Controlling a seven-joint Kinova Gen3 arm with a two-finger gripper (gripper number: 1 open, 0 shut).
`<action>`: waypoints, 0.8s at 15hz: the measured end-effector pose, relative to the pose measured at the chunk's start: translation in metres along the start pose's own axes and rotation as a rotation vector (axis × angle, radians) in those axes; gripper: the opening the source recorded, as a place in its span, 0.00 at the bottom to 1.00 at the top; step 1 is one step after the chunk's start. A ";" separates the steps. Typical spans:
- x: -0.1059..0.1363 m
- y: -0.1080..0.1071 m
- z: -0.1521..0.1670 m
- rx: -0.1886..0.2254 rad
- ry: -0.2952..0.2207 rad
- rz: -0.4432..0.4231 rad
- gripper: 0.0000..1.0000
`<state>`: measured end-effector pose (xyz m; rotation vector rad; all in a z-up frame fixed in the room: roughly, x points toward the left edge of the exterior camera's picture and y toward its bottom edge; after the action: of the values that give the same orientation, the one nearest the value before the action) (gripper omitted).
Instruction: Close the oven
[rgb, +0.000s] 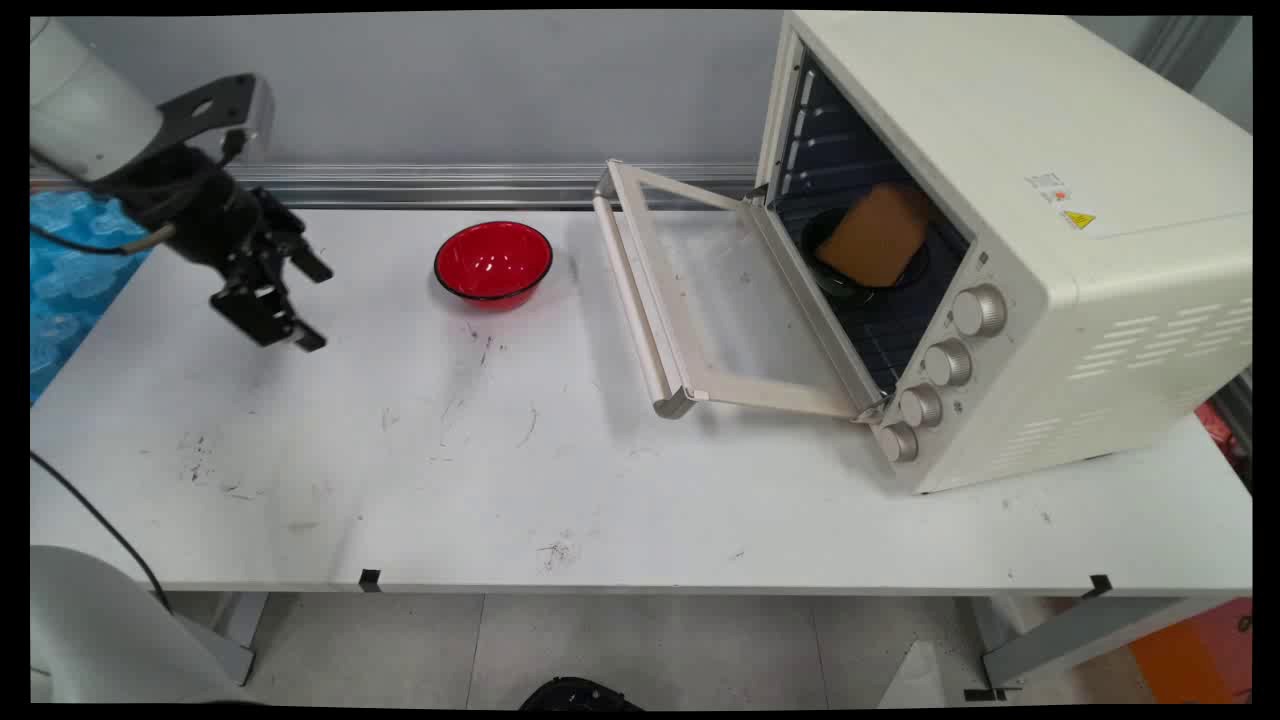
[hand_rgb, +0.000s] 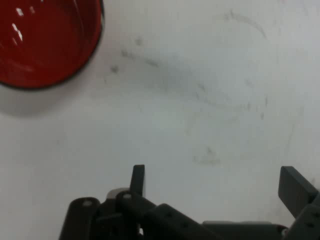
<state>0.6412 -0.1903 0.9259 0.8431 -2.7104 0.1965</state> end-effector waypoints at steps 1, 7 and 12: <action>0.007 -0.002 0.001 0.003 0.015 -0.003 1.00; 0.057 -0.011 0.011 0.008 0.127 -0.033 1.00; 0.081 -0.014 0.032 -0.001 0.206 -0.047 0.00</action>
<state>0.5782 -0.2519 0.9219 0.8368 -2.4965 0.2564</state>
